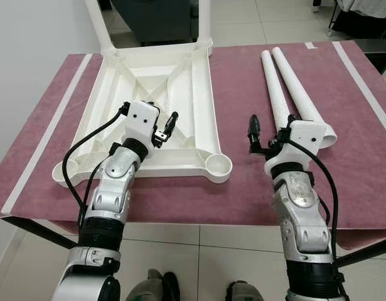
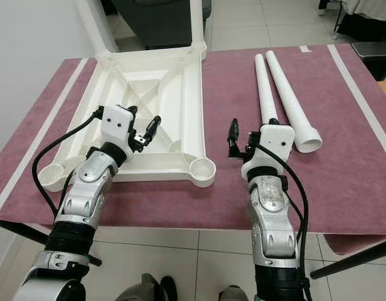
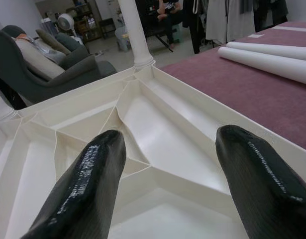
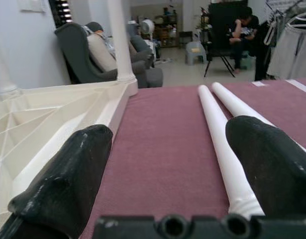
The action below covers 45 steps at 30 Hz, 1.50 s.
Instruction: Building children table
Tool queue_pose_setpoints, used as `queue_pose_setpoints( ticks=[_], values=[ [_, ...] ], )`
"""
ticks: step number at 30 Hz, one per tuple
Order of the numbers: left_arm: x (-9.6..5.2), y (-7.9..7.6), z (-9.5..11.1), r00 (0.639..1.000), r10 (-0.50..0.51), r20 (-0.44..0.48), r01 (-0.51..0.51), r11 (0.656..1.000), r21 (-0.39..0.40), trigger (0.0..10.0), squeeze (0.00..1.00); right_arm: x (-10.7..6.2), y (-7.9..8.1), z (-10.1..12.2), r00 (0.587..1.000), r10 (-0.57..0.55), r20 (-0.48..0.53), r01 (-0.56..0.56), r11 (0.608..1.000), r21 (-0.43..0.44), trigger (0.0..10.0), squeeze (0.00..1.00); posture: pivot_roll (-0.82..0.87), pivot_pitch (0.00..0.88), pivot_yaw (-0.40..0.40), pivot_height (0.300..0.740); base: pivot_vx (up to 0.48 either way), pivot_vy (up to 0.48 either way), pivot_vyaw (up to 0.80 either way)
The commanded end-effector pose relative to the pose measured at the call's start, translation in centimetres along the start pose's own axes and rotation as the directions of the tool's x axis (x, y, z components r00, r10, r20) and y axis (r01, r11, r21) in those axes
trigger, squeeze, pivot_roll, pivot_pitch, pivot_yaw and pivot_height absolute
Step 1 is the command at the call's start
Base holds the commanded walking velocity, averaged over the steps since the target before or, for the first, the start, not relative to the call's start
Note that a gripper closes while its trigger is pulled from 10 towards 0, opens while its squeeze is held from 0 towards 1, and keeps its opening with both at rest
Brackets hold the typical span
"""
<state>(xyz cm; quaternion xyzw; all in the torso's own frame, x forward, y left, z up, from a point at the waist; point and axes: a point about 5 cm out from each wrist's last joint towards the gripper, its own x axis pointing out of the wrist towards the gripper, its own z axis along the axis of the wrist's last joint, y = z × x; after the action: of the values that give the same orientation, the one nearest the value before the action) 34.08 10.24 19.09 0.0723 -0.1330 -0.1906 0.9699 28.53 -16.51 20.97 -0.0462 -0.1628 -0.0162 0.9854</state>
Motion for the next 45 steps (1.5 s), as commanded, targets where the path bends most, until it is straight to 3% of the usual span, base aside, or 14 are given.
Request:
queue_pose_setpoints(
  ticks=[1,3,7,15,24,31,37,38,39,43,45],
  values=[
    [-0.2,1.6,-0.5,0.954,0.299,-0.036,-0.3,0.953,-0.036,10.0,0.0,-0.1,0.7,-0.1,0.999,0.05,0.0,-0.05,0.999,0.006,10.0,0.0,-0.13,0.062,0.132,0.74,0.0,0.0,0.0],
    [-0.2,1.3,-0.6,0.964,0.263,-0.051,-0.267,0.958,-0.108,10.0,0.0,-0.1,0.7,-0.2,0.997,0.078,0.0,-0.078,0.997,0.004,10.0,0.0,-0.12,0.048,0.112,0.74,0.0,0.0,0.0],
    [-0.4,1.7,-0.2,0.965,0.263,-0.017,-0.263,0.958,-0.11,10.0,0.0,-0.1,0.8,-0.2,0.995,0.099,-0.003,-0.099,0.995,0.001,10.0,0.0,-0.12,0.034,0.085,0.74,0.0,0.0,0.0],
    [-2.1,4.1,-0.4,0.942,0.334,0.012,-0.334,0.941,0.046,10.0,0.0,0.6,0.3,-0.7,0.989,0.144,-0.024,-0.144,0.99,0.003,10.0,0.0,-0.08,0.014,0.046,0.74,0.0,0.0,0.0],
    [-2.0,3.6,-0.8,0.945,0.327,-0.013,-0.325,0.944,0.061,10.0,0.0,0.8,0.8,-1.1,0.988,0.151,-0.028,-0.15,0.988,0.021,10.0,0.0,-0.08,0.016,0.06,0.74,0.0,0.0,0.0],
    [-2.1,2.8,-1.6,0.958,0.281,-0.056,-0.278,0.959,0.048,10.0,0.0,0.0,0.6,-1.6,0.987,0.156,-0.046,-0.156,0.988,0.01,10.0,0.0,-0.09,0.027,0.091,0.74,0.0,0.0,0.0],
    [-4.8,3.7,-1.9,0.972,0.228,-0.051,-0.219,0.966,0.135,10.0,0.0,-1.0,-1.8,-2.4,0.989,0.118,-0.088,-0.125,0.99,-0.071,10.0,0.0,-0.08,0.031,0.085,0.74,0.0,0.0,0.0],
    [-4.8,3.7,-1.9,0.972,0.228,-0.051,-0.219,0.966,0.135,10.0,0.0,-1.0,-1.8,-2.4,0.989,0.118,-0.088,-0.125,0.99,-0.071,10.0,0.0,-0.08,0.031,0.085,0.74,0.0,0.0,0.0],
    [-5.3,4.4,-2.1,0.966,0.252,-0.052,-0.242,0.958,0.152,10.0,0.0,-1.2,-3.1,-2.8,0.991,0.08,-0.106,-0.09,0.992,-0.092,10.0,0.0,-0.06,0.035,0.075,0.74,0.0,0.0,0.0],
    [-5.5,4.9,-2.2,0.961,0.27,-0.052,-0.259,0.952,0.162,10.0,0.0,-1.4,-4.0,-3.1,0.992,0.054,-0.117,-0.067,0.992,-0.104,10.0,0.0,-0.06,0.036,0.074,0.74,0.0,0.0,0.0],
    [-6.0,5.0,-2.4,0.955,0.291,-0.057,-0.277,0.945,0.176,10.0,0.0,-2.4,-5.2,-3.5,0.99,0.016,-0.137,-0.031,0.993,-0.113,10.0,0.0,-0.05,0.046,0.076,0.74,0.0,0.0,0.0]
  ],
)
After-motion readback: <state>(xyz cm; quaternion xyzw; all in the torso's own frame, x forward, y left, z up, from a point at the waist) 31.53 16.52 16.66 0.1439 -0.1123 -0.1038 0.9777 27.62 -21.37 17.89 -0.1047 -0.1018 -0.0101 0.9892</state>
